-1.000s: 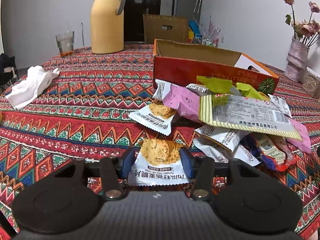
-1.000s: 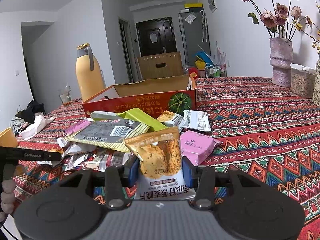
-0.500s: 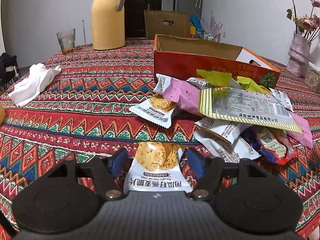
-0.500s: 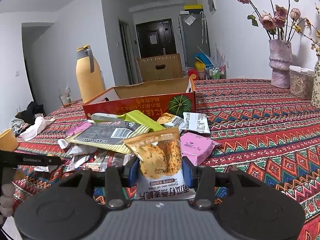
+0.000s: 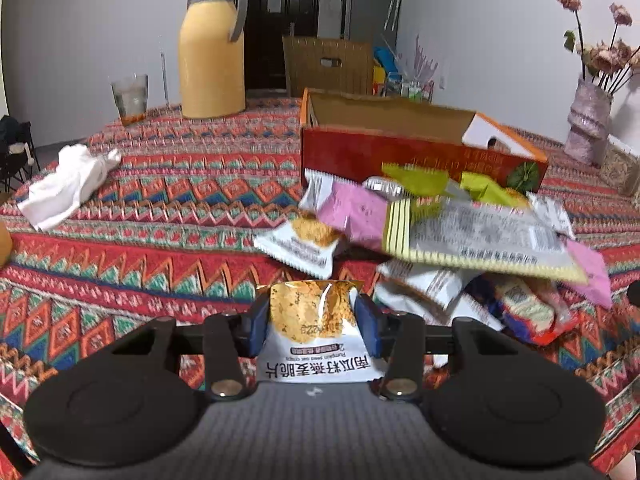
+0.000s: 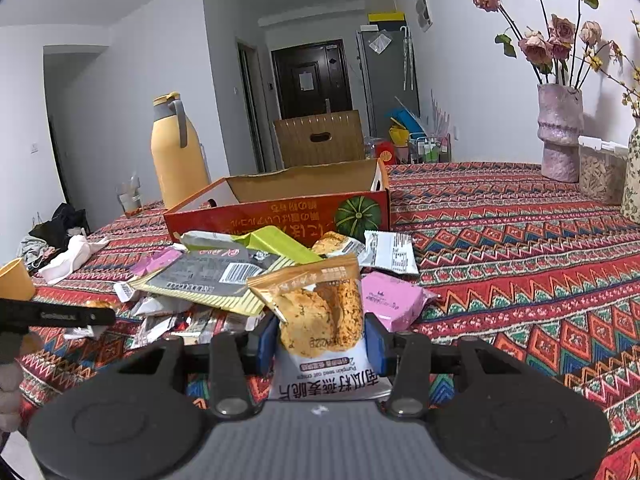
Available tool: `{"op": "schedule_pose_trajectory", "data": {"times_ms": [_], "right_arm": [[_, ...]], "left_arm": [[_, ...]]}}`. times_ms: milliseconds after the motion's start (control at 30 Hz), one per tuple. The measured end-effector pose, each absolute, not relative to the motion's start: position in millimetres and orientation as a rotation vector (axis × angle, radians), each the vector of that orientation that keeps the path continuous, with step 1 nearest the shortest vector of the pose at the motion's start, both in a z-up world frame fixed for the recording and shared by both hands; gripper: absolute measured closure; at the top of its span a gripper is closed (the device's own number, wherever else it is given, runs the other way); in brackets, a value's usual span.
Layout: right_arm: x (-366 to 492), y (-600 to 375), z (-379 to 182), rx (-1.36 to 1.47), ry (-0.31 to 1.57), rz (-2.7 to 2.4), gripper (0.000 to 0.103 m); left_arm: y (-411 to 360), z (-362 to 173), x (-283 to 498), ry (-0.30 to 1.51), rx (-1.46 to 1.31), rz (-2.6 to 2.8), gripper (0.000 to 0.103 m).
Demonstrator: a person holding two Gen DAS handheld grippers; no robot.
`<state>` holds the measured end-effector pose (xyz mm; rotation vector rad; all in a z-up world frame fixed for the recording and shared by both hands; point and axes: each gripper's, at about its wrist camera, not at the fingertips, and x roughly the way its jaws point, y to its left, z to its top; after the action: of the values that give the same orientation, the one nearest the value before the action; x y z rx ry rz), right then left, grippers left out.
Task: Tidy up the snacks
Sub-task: 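Carry the white cookie packet into the cardboard box and release it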
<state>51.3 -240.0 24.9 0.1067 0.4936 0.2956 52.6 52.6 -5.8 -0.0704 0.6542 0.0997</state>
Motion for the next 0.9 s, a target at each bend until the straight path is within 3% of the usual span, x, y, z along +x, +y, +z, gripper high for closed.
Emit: {"op": "schedule_pose_trajectory", "data": {"times_ms": [467,900], "right_arm": [[93,-227,64,0.081,0.416,0.287,0.059],[185,-209,95,0.092,0.406,0.264,0.058]], "left_arm": [[43,55,75,0.509,-0.081,0.088,0.057],[33,94,139,0.421,-0.092,0.101,0.057]]}}
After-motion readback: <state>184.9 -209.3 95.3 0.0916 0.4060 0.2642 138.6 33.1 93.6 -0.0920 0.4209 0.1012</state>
